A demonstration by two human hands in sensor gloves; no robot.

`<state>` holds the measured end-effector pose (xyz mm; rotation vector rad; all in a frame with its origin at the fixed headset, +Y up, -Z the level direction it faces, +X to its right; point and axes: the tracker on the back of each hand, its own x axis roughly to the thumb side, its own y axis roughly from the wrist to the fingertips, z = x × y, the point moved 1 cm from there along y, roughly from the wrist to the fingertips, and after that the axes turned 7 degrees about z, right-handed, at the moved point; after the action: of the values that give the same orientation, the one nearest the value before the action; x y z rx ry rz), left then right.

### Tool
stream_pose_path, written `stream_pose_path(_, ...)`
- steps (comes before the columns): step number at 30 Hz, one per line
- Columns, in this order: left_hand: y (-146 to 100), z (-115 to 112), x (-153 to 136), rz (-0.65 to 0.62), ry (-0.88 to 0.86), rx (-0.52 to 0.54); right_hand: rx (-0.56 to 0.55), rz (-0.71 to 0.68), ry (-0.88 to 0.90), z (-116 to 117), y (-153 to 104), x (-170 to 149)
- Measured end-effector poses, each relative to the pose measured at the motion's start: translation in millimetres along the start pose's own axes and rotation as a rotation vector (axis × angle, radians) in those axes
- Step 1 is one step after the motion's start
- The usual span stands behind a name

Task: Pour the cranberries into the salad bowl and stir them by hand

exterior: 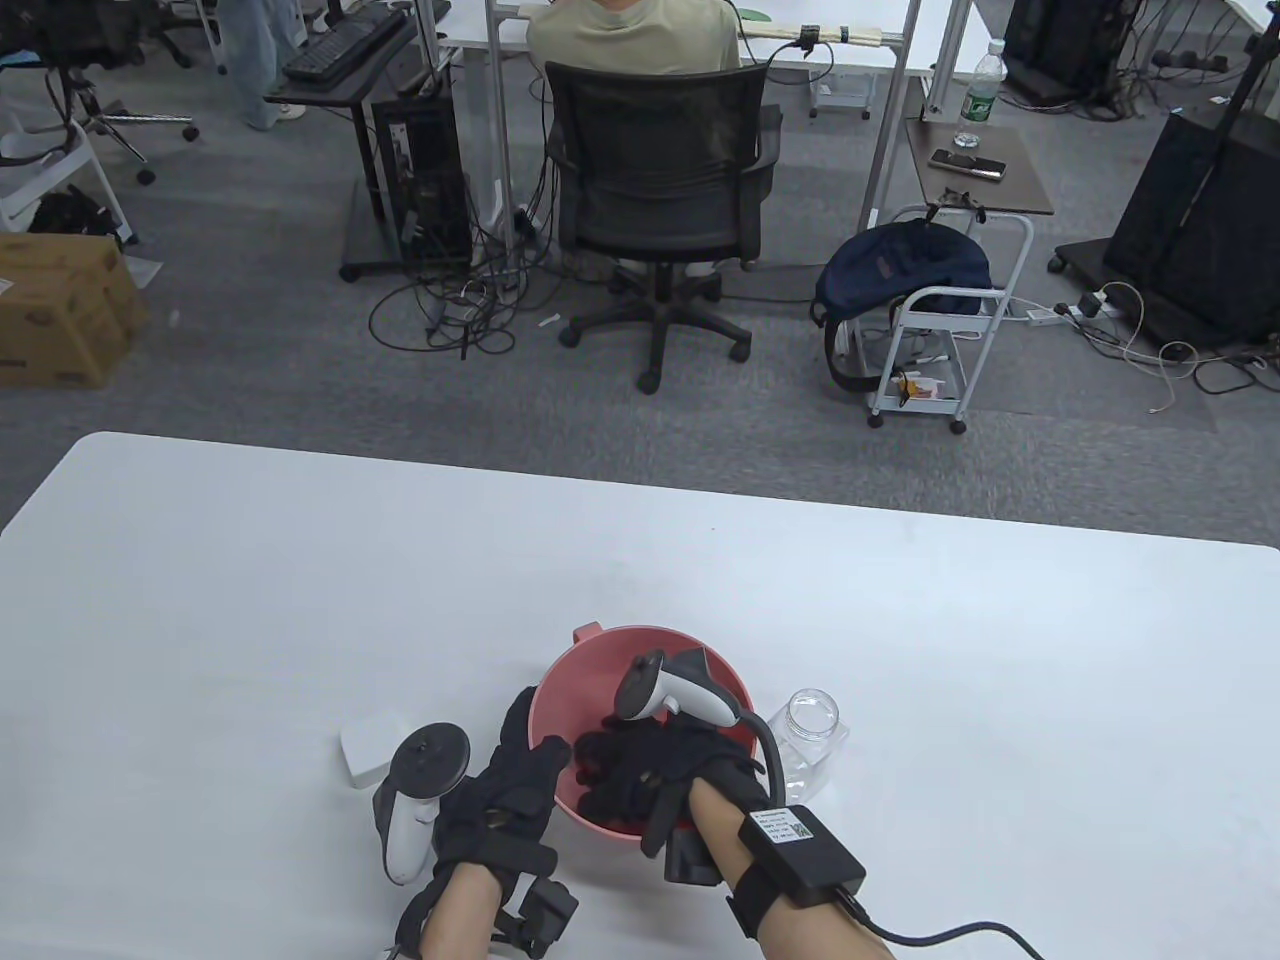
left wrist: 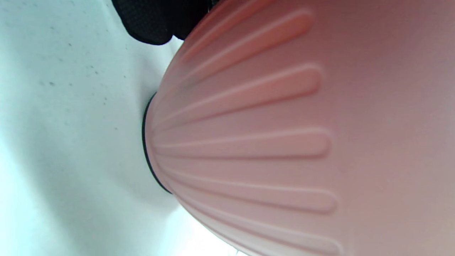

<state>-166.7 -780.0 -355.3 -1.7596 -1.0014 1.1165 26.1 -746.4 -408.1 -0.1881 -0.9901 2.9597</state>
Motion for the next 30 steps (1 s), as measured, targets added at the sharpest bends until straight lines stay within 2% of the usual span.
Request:
stream_pose_path(18, 0.7, 0.6, -0.1, 0.011, -0.018, -0.010, -0.006, 0.094, 0.090, -3.7, 1.1, -8.2)
stream_pose_path(30, 1.1, 1.2, 0.1, 0.008, -0.010, -0.007, 0.040, 0.067, 0.037, -1.3, 3.4, -5.0)
